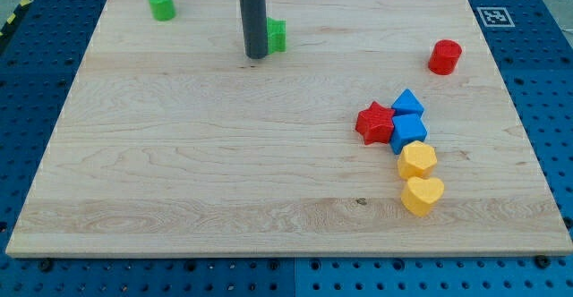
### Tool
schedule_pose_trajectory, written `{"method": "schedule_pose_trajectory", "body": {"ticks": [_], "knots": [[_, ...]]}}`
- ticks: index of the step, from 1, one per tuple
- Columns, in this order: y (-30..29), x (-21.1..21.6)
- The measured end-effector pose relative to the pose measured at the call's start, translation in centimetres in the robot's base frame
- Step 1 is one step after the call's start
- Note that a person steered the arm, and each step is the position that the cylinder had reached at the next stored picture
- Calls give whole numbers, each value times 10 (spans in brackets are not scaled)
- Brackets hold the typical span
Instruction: Drag the green star to the top center of the board
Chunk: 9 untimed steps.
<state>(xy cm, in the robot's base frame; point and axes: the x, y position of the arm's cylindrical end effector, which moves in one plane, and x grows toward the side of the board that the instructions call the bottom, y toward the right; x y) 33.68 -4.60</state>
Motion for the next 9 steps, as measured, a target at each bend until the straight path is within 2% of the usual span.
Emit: {"method": "schedule_pose_trajectory", "body": {"ticks": [3, 5, 9], "knots": [[2, -9], [25, -12], [41, -73]]}}
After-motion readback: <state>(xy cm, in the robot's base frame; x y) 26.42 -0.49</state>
